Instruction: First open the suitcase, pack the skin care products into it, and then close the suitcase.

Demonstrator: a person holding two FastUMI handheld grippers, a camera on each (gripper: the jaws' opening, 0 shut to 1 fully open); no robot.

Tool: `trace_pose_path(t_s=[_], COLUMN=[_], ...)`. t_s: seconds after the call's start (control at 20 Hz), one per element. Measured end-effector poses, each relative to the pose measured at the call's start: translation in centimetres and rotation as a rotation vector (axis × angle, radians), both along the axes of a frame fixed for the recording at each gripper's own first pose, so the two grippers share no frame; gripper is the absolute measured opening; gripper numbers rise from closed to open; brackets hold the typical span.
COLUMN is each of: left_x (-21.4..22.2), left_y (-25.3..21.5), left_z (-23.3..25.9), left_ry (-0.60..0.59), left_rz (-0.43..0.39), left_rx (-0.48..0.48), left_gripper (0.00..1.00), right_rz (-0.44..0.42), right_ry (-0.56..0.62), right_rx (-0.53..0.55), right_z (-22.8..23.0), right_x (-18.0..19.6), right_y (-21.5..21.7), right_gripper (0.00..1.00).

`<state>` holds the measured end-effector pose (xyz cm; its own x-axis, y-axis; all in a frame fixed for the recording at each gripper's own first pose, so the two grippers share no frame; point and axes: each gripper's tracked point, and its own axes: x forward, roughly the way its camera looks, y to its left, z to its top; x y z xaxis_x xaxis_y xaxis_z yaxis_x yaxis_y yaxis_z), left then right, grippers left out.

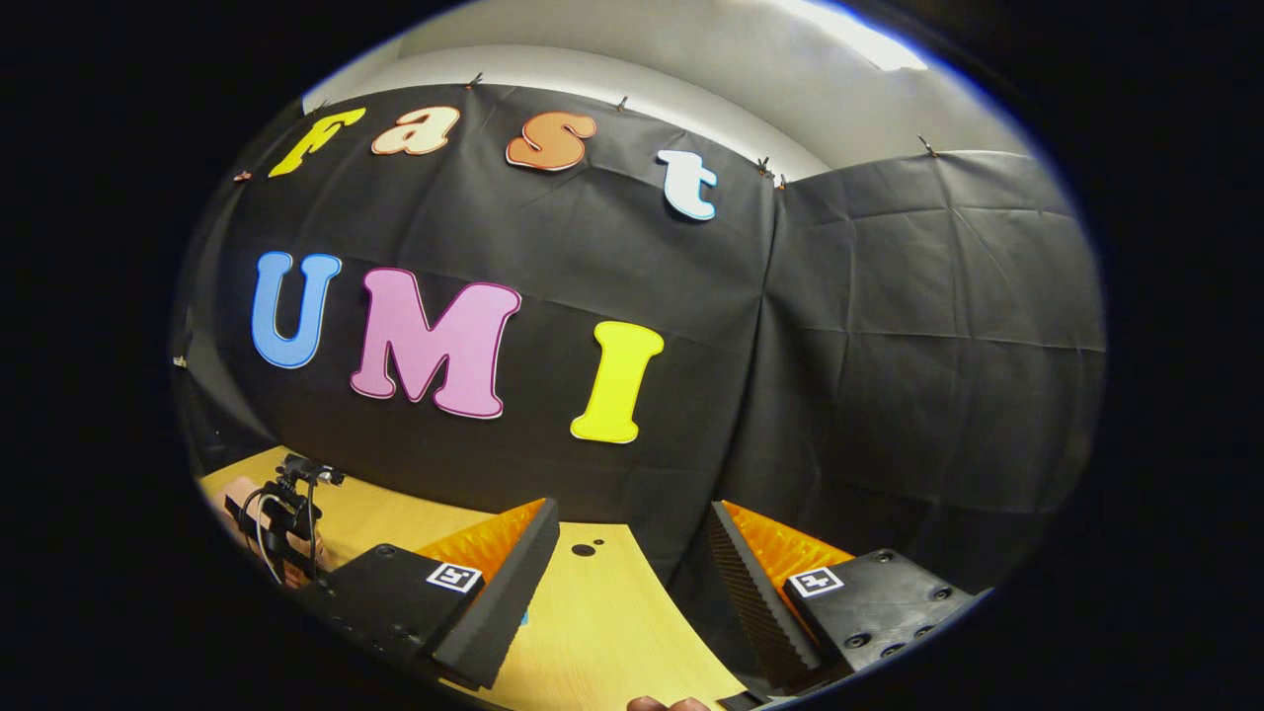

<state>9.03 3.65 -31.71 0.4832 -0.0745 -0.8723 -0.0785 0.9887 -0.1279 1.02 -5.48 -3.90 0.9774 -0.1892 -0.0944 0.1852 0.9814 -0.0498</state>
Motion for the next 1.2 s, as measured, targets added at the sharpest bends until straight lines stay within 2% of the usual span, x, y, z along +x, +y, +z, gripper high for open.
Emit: trace_pose_path(t_s=[0.1,0.2,0.25,0.35,0.55,0.7,0.85,0.95,1.2], left_x=[0.1,0.2,0.5,0.3,-0.1,-0.7,-1.6,-2.1,-3.7], left_y=[-0.4,0.1,1.5,1.4,1.1,1.6,2.1,3.3,9.4], left_z=[-0.7,-1.4,-1.8,-2.1,-0.6,1.7,5.4,8.6,18.5], left_ry=[0.008,0.008,-0.004,0.006,-0.003,-0.010,-0.026,-0.056,-0.172], left_rz=[-0.029,-0.072,-0.080,-0.078,-0.071,-0.061,-0.036,-0.022,0.118], left_rx=[0.002,0.036,0.091,0.032,-0.050,-0.048,-0.067,-0.045,-0.015], left_gripper=[0.86,0.80,0.63,0.17,0.11,0.11,0.11,0.11,0.11], right_rz=[-0.010,-0.018,-0.014,0.001,0.023,0.046,0.110,0.167,0.296], right_ry=[0.002,0.008,0.016,0.030,0.029,0.003,0.010,0.011,-0.033], right_rx=[-0.010,-0.013,-0.008,-0.004,-0.017,0.006,0.018,0.033,0.097], right_z=[0.0,-0.1,-0.4,-0.9,-0.9,-0.6,-1.8,-2.2,-1.5], right_x=[-0.4,-0.8,-0.8,-0.7,0.1,0.6,1.4,2.4,6.1], right_y=[-0.1,-0.3,-0.3,0.0,-0.4,0.0,0.3,0.5,1.6], right_gripper=[0.96,0.96,0.96,0.96,0.96,0.96,0.96,0.96,0.96])
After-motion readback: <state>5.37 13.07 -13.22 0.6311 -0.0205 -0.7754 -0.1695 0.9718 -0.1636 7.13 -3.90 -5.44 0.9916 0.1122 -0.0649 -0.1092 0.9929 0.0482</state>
